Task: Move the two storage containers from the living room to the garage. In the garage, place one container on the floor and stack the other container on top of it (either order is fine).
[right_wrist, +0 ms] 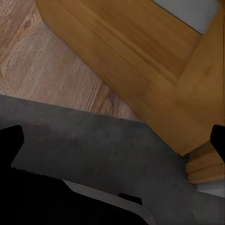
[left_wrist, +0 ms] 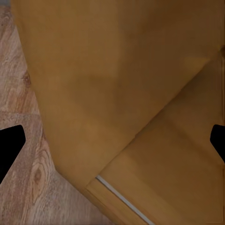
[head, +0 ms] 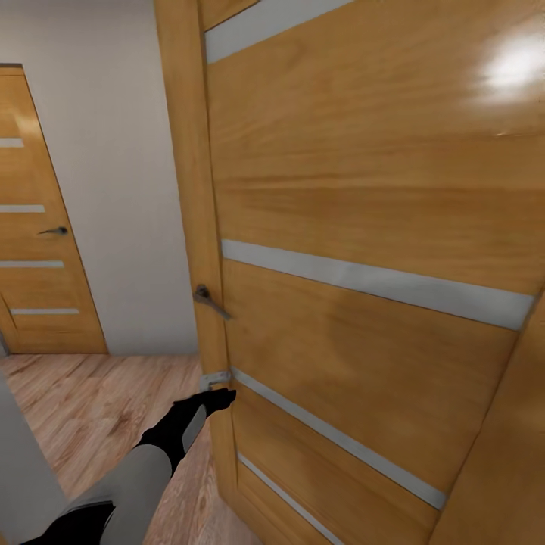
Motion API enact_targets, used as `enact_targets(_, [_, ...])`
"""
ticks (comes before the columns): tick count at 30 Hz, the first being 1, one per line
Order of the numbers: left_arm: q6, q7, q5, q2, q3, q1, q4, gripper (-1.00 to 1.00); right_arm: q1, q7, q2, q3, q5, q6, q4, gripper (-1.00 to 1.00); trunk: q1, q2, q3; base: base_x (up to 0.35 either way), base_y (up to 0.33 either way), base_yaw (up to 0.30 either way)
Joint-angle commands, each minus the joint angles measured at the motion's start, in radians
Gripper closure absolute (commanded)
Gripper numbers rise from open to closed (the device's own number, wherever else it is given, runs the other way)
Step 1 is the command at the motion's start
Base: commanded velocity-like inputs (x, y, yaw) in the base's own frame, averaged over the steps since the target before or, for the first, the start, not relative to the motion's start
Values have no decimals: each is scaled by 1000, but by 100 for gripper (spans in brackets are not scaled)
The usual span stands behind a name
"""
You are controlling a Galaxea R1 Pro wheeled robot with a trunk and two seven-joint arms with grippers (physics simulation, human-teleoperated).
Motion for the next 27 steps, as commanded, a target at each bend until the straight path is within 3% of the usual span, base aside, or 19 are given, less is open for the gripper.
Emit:
enact_targets(1, [6, -4, 12, -2, 3, 0, -2, -100, -1, -2, 0, -7, 9, -3, 1, -100, 0, 0, -1, 0, 0, -196])
enact_targets(27, [7, -4, 12, -2, 1, 1, -2, -100, -1, -3, 0, -6, 9, -3, 1, -100, 0, 0, 12, 0, 0, -234])
